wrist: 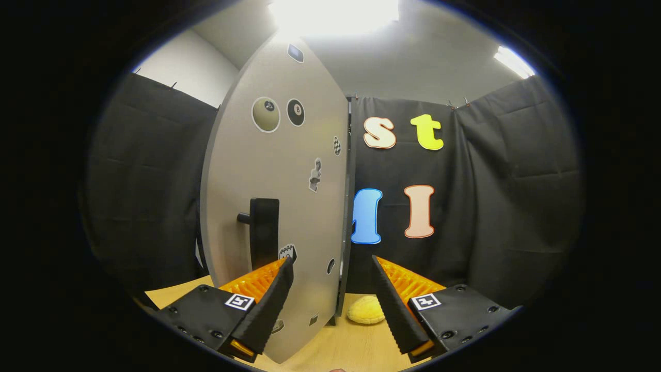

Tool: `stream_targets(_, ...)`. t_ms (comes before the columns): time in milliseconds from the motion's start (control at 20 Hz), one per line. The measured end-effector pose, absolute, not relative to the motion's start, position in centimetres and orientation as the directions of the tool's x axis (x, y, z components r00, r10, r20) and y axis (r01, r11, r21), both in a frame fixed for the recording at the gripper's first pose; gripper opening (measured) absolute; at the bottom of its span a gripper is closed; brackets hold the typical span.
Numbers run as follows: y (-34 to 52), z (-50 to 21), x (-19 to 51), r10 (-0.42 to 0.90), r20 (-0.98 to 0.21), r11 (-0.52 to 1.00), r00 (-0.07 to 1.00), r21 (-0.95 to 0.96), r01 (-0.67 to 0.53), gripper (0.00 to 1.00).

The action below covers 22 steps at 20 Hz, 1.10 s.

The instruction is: Open the shoe cabinet door, grab the shoes and put them into the shoe cabinet, then close the shoe cabinet door.

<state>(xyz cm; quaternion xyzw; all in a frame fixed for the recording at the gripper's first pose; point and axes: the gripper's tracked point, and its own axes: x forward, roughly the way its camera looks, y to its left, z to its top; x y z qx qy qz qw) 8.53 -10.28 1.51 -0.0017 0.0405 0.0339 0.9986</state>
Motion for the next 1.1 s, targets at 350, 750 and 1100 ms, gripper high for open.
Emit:
stream_targets(350,-5.0,1.7,9.8,0.011,-0.076,1.0,0.997,-0.028,-0.013,0.95)
stream_targets(750,1.2,2.3,12.6,0.055,-0.079,0.998,0.995,-0.008,-0.056,0.98)
stream_targets(1100,3.4,2.4,14.0,0.113,-0.083,0.994,0.99,0.018,-0.112,0.98)
